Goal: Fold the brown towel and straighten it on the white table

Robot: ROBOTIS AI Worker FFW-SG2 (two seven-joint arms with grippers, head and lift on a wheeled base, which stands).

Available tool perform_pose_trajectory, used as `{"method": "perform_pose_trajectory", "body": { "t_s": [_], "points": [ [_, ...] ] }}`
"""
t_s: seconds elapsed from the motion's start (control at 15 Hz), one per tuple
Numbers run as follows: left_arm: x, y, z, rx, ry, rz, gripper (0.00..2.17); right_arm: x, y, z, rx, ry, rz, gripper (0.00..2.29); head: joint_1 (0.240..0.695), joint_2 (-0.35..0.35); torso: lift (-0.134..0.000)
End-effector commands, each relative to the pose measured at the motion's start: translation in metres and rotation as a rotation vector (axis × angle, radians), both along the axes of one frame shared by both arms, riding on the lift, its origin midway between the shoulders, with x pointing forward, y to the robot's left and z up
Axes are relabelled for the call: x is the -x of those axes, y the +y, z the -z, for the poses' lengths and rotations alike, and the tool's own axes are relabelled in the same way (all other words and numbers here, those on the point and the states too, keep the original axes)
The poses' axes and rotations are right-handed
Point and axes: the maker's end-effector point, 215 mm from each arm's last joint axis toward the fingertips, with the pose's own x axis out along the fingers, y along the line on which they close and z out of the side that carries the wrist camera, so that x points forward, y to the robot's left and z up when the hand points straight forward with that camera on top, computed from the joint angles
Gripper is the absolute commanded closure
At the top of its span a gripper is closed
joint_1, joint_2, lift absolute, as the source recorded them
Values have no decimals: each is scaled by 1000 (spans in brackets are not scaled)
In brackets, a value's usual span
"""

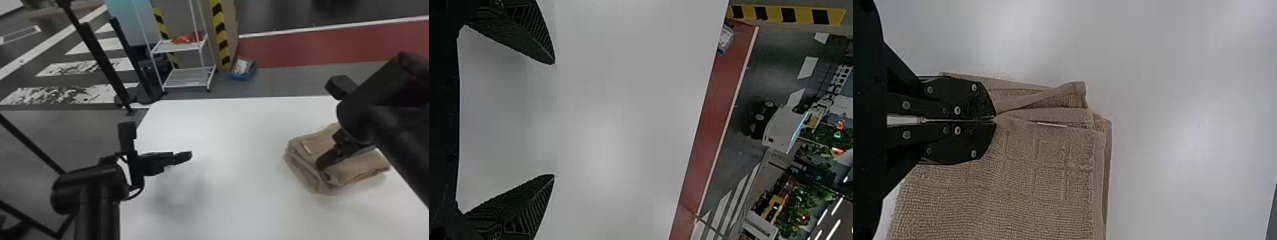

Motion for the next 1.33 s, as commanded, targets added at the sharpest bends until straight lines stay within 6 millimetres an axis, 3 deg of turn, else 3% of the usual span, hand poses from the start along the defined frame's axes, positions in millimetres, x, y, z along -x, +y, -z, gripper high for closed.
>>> {"method": "perform_pose_trajectory", "body": {
  "t_s": [0.0, 0.2, 0.47, 0.87, 1.27],
  "points": [
    [-1, 0, -1, 0, -1, 0, 70, -2, -1, -8, 9, -33, 6, 1420, 695, 324, -124],
    [-1, 0, 0, -2, 0, 0, 70, -5, -16, -4, 87, -73, 21, 1420, 695, 316, -124],
    [-2, 0, -1, -3, -1, 0, 70, 3, -13, 0, 112, -101, 5, 1420, 695, 307, -124],
    [-1, -1, -3, 1, -2, 2, 70, 16, 14, -10, 88, -155, -62, 1420, 695, 326, -124],
    [-1, -1, -4, 2, -4, 3, 70, 34, 30, 2, 109, -145, -122, 1420, 695, 350, -124]
  ]
}}
